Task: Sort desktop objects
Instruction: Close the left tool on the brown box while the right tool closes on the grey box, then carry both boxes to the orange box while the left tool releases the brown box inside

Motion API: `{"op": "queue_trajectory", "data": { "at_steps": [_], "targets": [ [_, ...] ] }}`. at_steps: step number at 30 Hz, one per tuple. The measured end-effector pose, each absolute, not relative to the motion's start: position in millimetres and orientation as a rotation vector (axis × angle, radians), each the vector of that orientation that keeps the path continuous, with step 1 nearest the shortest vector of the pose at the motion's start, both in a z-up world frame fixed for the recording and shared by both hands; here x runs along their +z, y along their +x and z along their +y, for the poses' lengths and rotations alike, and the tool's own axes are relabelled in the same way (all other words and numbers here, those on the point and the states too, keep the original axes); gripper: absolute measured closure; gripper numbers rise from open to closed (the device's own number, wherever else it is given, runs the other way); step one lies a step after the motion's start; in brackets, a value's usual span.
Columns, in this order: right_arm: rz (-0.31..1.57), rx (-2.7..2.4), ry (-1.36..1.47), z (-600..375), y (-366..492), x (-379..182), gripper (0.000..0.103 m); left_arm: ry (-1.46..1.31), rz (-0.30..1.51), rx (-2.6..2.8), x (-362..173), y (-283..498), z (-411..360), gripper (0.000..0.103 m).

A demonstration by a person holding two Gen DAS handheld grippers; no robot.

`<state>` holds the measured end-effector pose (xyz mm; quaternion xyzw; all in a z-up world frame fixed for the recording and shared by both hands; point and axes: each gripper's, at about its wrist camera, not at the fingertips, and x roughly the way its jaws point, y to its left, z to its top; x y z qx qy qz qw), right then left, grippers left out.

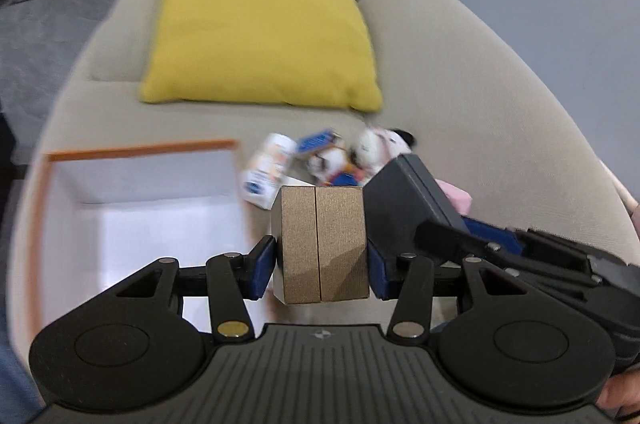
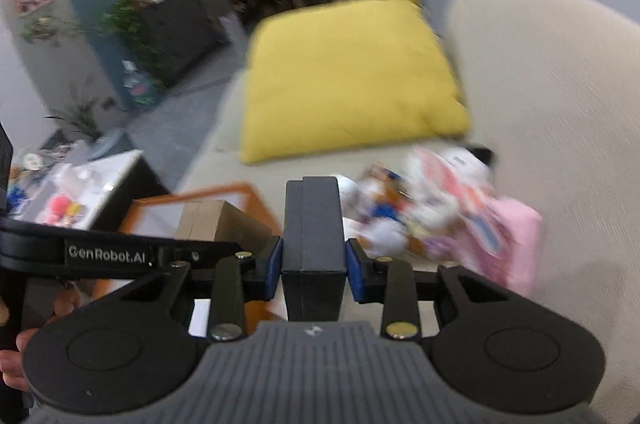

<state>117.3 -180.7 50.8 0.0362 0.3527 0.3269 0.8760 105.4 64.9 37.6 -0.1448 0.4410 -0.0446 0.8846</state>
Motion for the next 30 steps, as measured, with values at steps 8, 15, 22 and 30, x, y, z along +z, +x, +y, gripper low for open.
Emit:
{"op": "queue_trajectory", "data": {
  "at_steps": [8, 15, 22, 30],
  "targets": [
    [0.766, 0.84, 0.041, -77.2, 115.8, 45.4, 0.068, -0.313, 0.964, 0.074, 29.4, 100.8, 157.6, 0.047],
    [0.89, 0.828, -0.029, -8.7, 144.7, -7.4, 0.068, -0.296, 1.04, 0.109, -26.1, 137.7, 190.7, 0.048],
    [0.973, 0.799, -0.025, 22.2, 171.4, -43.3, 0.068, -0.234, 1.074, 0.164, -60.3, 147.0, 210.1, 0.048],
    [0.992, 0.814, 0.033, 25.1, 183.3, -52.5, 0.068, -0.091, 0.994, 0.154, -63.0, 143.5, 199.2, 0.047]
  ]
}}
